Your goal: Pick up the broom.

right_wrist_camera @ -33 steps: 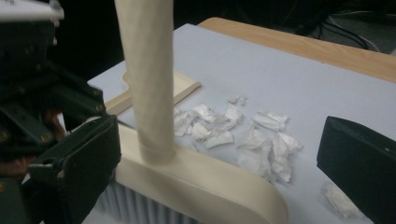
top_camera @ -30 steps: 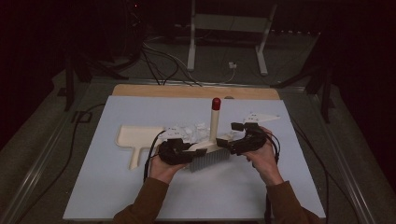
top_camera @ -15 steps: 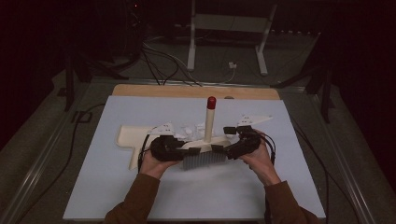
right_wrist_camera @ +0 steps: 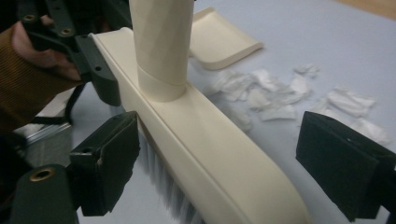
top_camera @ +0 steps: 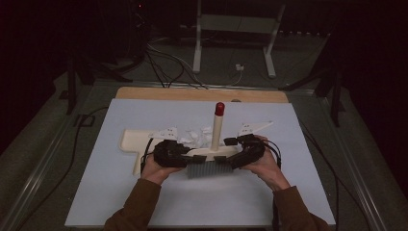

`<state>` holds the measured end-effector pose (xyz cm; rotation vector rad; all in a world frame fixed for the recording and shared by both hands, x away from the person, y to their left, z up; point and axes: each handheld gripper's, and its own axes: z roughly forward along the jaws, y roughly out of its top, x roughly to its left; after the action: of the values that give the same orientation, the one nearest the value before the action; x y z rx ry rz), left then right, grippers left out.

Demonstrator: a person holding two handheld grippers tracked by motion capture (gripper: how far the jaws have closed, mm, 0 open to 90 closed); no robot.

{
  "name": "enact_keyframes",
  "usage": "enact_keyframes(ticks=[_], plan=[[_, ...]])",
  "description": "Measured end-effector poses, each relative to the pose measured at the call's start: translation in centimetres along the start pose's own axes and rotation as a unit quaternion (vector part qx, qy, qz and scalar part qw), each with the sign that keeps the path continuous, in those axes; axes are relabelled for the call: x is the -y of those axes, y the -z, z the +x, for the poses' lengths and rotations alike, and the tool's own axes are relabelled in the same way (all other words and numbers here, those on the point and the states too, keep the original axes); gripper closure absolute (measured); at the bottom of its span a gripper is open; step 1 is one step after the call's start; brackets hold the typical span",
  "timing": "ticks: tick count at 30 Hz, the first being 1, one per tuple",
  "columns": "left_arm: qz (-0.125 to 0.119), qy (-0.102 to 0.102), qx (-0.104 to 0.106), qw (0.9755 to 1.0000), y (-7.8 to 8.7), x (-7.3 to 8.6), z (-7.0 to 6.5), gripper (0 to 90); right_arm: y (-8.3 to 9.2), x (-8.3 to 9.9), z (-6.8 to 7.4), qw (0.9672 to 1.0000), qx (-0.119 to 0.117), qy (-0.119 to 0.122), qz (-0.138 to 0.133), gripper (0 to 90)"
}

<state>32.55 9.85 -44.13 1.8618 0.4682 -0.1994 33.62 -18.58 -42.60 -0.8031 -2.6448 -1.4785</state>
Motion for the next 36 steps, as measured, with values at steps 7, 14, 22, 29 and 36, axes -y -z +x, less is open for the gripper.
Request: enact_keyframes(ticks=[7,14,22,29,36], plan=[[0.003,0.002,0.016,0.9999,-0.1,0.1,0.3,69.3,0.2,0.1,-0.1,0.9988,-0.048,0.006,0.004,33.5],[0.012,0.002,0.031,0.9994,-0.3,0.2,0.6,69.3,0.3,0.2,-0.3,0.9966,-0.079,0.011,0.019,44.0],[0.014,0.005,0.052,0.9985,-0.3,0.4,1.0,68.7,0.2,0.6,-0.4,0.9929,-0.11,0.014,0.041,51.9],[0.007,0.011,0.024,0.9996,0.2,0.3,1.1,57.0,-0.2,0.8,-0.3,0.9877,-0.148,0.016,0.046,66.0],[0.0,0.006,-0.034,0.9994,0.1,0.1,0.7,44.2,-0.5,0.8,-0.1,0.9893,-0.14,-0.011,0.041,68.1]])
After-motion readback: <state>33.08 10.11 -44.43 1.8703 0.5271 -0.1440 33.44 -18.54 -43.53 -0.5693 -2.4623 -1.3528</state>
